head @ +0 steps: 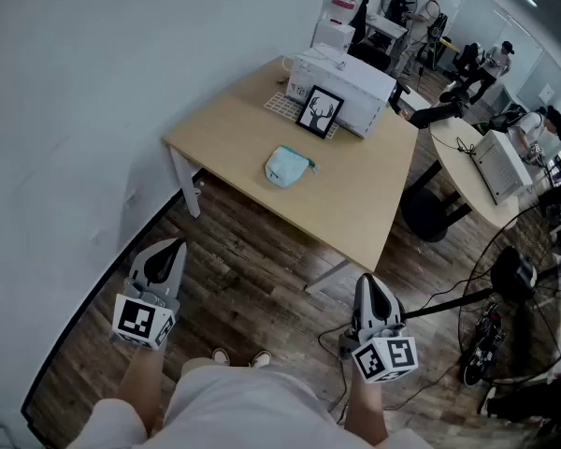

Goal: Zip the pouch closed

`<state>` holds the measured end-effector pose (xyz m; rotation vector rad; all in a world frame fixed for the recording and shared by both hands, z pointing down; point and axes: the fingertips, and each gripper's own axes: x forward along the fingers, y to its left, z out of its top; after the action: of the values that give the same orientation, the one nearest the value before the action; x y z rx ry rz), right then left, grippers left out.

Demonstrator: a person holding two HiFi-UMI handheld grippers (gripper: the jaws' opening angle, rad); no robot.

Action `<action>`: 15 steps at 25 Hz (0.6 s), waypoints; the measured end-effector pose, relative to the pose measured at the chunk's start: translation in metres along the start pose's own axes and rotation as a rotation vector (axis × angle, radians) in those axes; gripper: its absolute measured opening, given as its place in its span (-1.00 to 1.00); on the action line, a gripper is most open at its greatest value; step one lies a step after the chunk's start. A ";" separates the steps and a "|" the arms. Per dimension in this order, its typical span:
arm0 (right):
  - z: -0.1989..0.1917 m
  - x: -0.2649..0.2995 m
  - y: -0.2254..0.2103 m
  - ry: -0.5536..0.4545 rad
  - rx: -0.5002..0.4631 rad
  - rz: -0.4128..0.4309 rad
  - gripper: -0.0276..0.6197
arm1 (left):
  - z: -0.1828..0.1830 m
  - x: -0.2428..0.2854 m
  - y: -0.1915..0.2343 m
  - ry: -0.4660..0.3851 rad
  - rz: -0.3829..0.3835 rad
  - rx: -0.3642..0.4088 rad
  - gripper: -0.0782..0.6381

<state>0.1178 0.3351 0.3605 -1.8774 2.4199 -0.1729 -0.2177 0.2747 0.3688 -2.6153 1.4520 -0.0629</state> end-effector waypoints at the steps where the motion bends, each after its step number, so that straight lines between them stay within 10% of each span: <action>1: 0.000 0.000 -0.002 0.002 -0.001 0.000 -0.92 | 0.001 0.002 -0.001 -0.003 -0.001 0.004 -0.74; 15: -0.002 0.019 -0.013 0.022 0.030 0.047 -0.91 | 0.005 0.021 -0.004 -0.025 -0.006 -0.016 -0.74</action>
<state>0.1250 0.3141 0.3639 -1.8140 2.4585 -0.2272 -0.2024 0.2599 0.3637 -2.6234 1.4424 -0.0189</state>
